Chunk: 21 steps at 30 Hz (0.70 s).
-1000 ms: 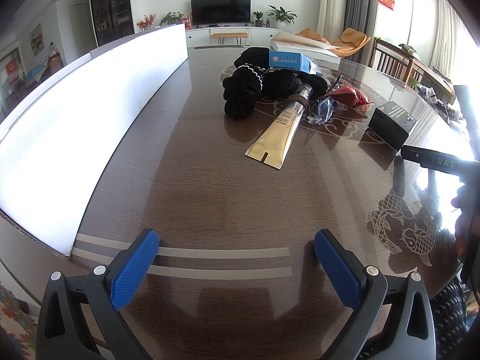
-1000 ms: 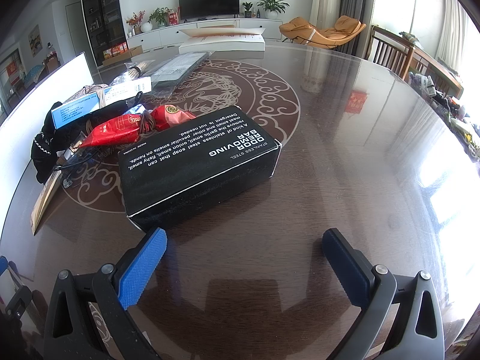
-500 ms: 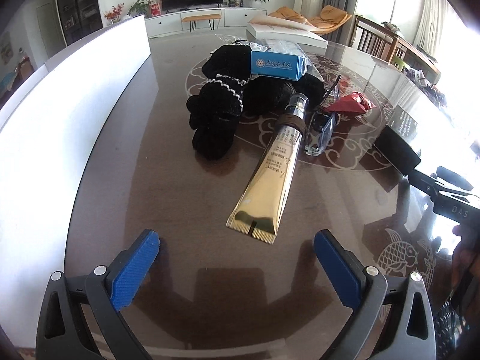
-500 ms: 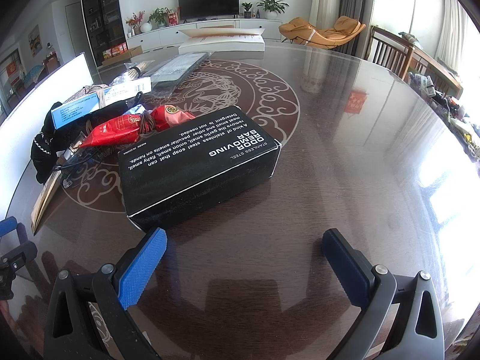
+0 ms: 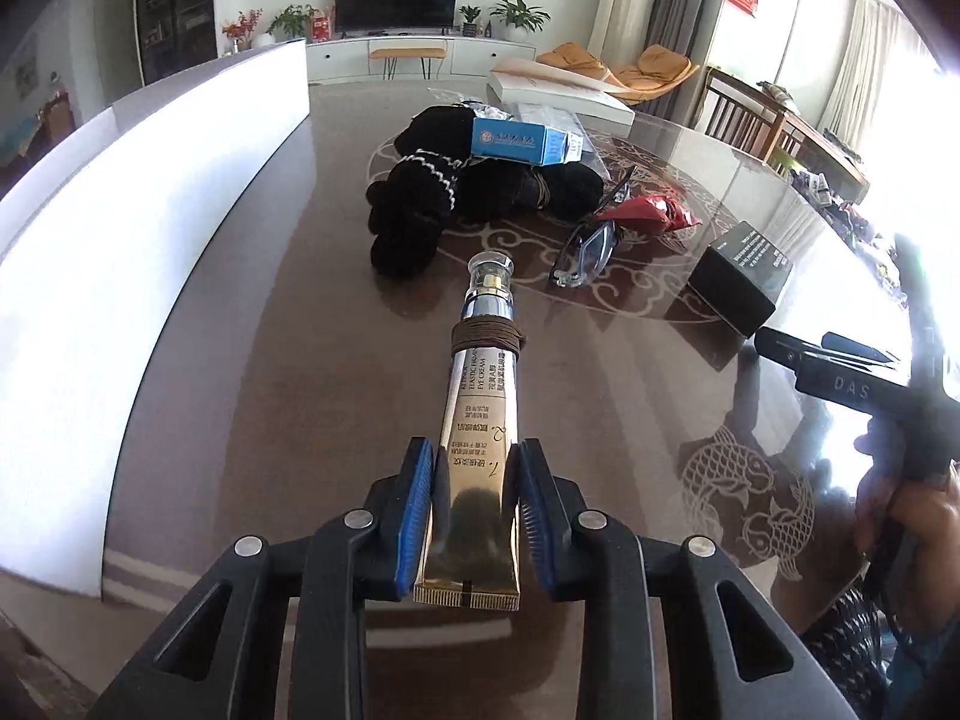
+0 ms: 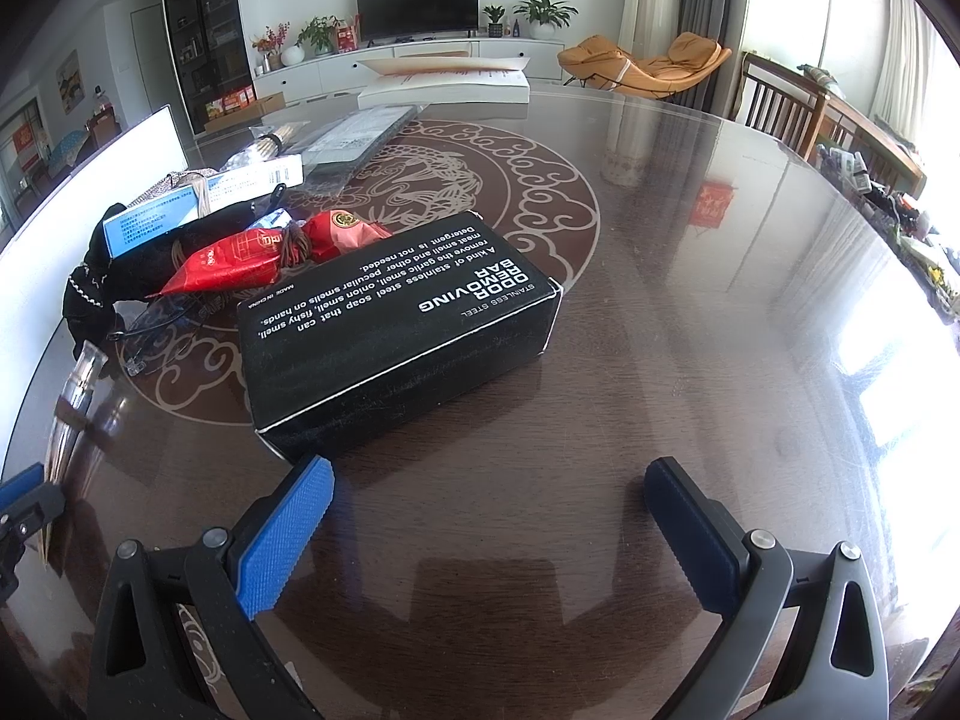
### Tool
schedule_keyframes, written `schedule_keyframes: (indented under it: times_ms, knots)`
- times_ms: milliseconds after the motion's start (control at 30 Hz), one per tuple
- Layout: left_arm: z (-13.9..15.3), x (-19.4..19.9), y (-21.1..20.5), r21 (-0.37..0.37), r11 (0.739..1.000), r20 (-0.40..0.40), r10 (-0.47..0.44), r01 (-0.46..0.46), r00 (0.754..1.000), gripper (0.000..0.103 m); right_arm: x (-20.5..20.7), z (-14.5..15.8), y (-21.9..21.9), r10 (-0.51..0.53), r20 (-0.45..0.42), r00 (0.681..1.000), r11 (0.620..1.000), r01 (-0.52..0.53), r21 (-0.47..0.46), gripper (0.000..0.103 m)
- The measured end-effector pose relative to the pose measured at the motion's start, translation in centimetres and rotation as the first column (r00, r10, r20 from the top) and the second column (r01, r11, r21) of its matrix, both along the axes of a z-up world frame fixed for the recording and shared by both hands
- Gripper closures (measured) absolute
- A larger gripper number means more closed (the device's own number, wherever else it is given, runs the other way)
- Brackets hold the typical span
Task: Organize objects
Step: 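Lift the gold tube with the left gripper while the right gripper grasps the black box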
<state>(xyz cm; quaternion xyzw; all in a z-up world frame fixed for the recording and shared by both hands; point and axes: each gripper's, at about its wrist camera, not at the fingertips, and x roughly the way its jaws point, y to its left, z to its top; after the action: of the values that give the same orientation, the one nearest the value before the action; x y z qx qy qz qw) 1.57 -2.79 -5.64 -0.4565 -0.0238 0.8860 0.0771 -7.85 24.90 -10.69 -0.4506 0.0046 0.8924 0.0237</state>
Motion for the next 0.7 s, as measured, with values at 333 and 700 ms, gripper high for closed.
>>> schedule_keyframes:
  times_ms: [333,700]
  knots:
    - [-0.5,-2.1,0.4,-0.125,0.992,-0.014,0.033,-0.034,0.999,0.032,1.8,2.7,2.8,-0.073,-0.006,0.997,0.942,0.067,-0.329,0.0]
    - [0.0,-0.6,-1.4,-0.132,0.985,-0.068,0.099,-0.107,0.993,0.078,-8.5,2.4,-2.2,-0.092,0.255,0.963,0.961,0.153,-0.229,0.031]
